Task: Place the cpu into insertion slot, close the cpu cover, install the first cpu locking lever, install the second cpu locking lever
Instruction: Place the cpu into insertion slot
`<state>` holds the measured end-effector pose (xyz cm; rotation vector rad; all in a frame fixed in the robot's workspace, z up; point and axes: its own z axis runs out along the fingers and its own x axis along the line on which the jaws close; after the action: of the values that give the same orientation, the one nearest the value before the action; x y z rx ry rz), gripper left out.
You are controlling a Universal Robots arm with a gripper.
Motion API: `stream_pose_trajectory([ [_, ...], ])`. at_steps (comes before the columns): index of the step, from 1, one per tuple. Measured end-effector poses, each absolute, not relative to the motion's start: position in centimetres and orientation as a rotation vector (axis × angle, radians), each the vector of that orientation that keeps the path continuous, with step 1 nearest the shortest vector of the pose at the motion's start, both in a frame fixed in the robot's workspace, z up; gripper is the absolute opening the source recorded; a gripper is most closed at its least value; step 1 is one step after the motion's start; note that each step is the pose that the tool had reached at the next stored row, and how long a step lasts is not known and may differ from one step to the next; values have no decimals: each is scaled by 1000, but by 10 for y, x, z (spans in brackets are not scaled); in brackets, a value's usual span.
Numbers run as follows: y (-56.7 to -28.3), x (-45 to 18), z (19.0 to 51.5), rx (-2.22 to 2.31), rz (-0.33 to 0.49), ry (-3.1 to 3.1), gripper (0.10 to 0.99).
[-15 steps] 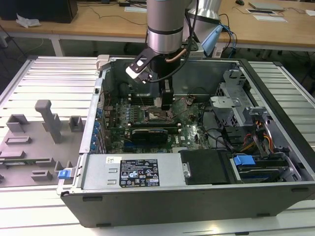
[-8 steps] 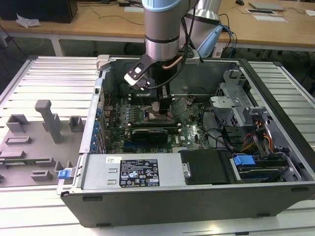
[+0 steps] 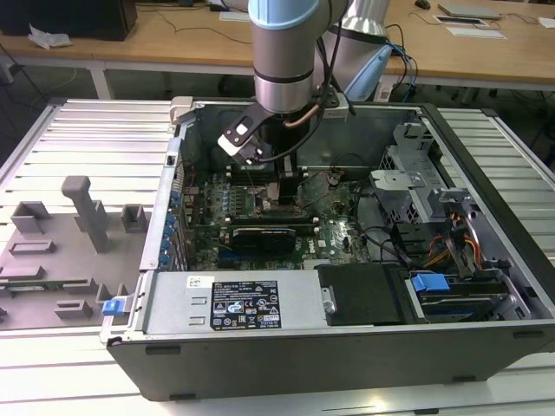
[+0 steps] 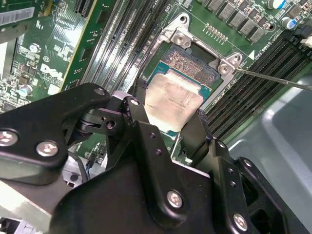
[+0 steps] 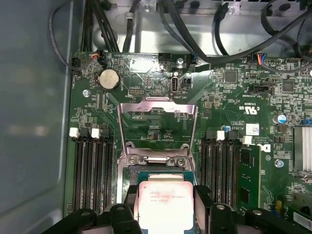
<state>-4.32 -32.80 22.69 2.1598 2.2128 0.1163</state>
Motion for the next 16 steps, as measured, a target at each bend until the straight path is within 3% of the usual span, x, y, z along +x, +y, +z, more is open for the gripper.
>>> stream_pose_trajectory([
  [16, -323, -46, 214, 2187, 115, 2185, 541],
])
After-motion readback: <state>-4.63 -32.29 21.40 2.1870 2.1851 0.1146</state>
